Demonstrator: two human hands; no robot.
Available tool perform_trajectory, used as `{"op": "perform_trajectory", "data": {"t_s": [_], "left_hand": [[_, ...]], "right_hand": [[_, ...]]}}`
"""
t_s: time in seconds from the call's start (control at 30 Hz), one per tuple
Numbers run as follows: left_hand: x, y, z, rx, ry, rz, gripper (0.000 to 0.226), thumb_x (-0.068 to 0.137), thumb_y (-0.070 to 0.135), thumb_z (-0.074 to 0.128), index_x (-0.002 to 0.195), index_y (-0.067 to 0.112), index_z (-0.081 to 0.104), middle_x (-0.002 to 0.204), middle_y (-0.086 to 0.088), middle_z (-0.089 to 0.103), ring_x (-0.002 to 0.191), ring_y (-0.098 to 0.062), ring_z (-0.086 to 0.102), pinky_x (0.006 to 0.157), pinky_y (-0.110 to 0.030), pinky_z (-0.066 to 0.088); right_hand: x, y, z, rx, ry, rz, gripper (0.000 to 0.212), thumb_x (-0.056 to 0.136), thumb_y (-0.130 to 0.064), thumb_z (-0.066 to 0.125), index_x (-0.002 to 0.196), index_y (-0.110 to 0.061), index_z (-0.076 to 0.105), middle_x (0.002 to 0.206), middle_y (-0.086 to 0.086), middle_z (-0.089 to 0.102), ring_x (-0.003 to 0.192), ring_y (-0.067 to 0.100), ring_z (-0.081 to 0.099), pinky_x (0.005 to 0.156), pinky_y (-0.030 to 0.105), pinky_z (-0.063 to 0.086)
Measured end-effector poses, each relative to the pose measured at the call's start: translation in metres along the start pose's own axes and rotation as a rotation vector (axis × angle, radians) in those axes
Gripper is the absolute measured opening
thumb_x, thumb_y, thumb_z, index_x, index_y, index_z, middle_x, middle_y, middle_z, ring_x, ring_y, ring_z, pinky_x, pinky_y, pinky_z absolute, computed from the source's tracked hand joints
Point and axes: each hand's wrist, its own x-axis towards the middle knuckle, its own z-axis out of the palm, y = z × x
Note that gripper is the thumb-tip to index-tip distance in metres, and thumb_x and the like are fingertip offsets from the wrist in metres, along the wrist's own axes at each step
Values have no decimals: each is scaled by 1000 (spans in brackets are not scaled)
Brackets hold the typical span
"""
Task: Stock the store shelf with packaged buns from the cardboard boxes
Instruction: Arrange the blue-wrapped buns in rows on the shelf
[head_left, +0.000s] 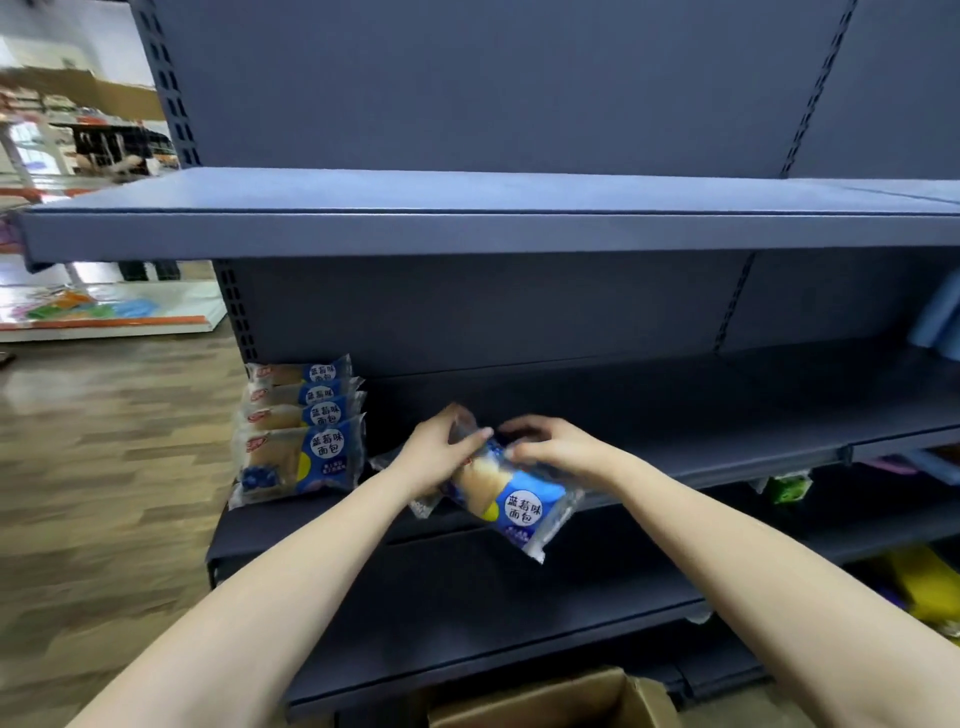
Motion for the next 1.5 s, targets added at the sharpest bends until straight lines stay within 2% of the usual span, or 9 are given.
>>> {"op": "perform_trajectory", "data": {"t_s": [0.1,0.23,0.4,0.53,0.63,0.73,0.87,1.33,1.5], "left_hand": [[-5,-9,-3,73,47,-65,25,97,29,52,83,9,56,85,-14,64,82,-26,58,64,-28,32],[-7,-16,-11,50,223,-229,29,101,25,41,94,4,59,102,-24,63,98,-38,57,70,-31,33],[-9,-21,-21,145,321,-350,34,102,26,35,102,-1,56,110,-28,61,103,-42,55,72,-32,32],[-15,-25,-28,143,390,-420,39,103,27,31,109,-2,56,114,-27,60,106,-41,55,77,-34,36],[-26,-36,-38,136,418,-481,38,103,27,29,110,0,55,113,-24,61,104,-38,57,79,-35,40],[-40,-46,-51,95,457,-537,39,102,27,29,110,-1,56,114,-24,61,105,-39,57,78,-35,40],[-59,-57,-79,85,527,-548,37,101,28,31,113,3,55,118,-23,59,108,-39,55,82,-35,40],[-138,-106,-158,24,752,-687,40,98,41,24,81,18,52,84,-1,69,86,-32,63,86,-40,49],[-137,-116,-154,39,694,-697,42,93,46,23,81,19,53,89,-5,69,84,-33,63,86,-42,50]], "right_hand": [[0,-8,4,74,-51,12,27,91,-4,59,116,-13,54,90,3,63,71,15,65,65,28,53],[0,-17,20,-141,168,-138,18,91,-24,61,108,-18,63,89,-4,67,76,9,64,68,21,49],[-1,-19,43,-893,175,-470,62,79,-53,67,130,-22,53,128,-3,56,114,15,53,94,31,44],[6,-8,74,-1297,120,-599,89,75,-61,63,146,-16,33,143,4,45,128,25,43,112,48,22],[14,0,98,-1342,168,-608,95,73,-53,66,149,-14,25,142,9,44,123,31,47,108,54,26],[21,0,118,-1329,190,-676,94,61,-46,74,142,-11,39,123,10,58,102,32,59,88,47,46],[34,-11,139,-1301,240,-840,94,47,-46,79,130,-12,53,104,5,65,83,28,63,70,40,51],[64,-32,196,-1358,73,-845,85,65,-45,72,139,-14,44,118,9,60,98,33,59,80,48,47],[66,-26,188,-1364,100,-824,90,51,-49,78,130,-14,52,108,6,65,85,28,63,66,44,51]]}}
